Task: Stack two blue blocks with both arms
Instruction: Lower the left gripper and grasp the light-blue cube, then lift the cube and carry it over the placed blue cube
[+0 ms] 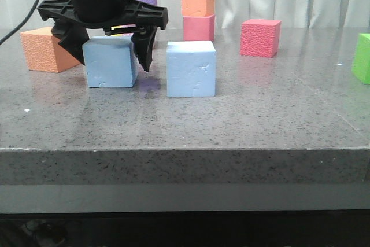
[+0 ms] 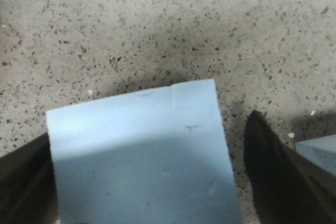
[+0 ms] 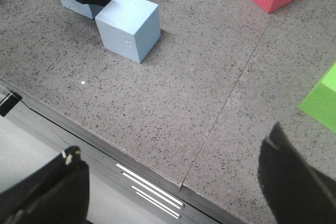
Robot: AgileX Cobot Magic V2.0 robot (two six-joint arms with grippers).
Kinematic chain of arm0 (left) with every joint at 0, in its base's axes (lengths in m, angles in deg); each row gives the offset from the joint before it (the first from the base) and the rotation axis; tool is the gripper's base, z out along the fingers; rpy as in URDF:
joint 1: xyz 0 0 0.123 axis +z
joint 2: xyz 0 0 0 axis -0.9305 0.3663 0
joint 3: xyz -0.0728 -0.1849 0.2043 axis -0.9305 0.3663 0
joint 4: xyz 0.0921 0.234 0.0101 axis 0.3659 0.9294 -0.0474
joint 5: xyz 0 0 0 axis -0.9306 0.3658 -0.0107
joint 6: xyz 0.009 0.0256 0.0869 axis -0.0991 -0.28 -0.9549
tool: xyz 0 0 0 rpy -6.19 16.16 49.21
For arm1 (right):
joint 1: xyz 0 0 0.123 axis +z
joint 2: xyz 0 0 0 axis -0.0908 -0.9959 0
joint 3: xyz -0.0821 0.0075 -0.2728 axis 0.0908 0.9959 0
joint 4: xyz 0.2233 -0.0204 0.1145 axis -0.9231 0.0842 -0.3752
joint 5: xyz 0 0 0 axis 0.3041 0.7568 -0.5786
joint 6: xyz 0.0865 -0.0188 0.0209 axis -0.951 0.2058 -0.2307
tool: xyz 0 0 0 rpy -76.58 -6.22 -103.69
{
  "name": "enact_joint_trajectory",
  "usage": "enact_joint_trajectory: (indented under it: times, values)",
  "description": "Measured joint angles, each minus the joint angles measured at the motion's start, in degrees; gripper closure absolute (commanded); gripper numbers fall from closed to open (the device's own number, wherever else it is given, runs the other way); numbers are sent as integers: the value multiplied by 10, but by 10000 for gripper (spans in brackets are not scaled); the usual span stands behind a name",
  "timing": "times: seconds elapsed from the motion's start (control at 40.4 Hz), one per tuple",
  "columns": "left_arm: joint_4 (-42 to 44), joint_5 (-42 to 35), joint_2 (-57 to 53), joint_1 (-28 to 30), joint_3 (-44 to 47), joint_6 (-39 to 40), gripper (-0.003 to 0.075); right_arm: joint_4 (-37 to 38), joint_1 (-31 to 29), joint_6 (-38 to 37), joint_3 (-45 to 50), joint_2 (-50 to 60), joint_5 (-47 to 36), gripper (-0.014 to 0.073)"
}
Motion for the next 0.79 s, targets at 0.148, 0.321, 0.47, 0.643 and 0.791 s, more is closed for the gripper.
enact_joint_trajectory:
  times: [0.148,0.321,0.47,0.643,0.791]
  values:
    - [2,0,0,0,0,1,358,0,0,0,0,0,0,-60]
    - [2,8,-3,0,0,-5,372,0,0,0,0,0,0,-60]
    - [-4,41,-24,0,-12,-74,372,0,0,0,0,0,0,-60]
    - [-42,96,-44,0,-73,-233,372,0,0,0,0,0,0,-60]
    - [-125,132,-45,0,-129,-419,372,0,0,0,0,0,0,-60]
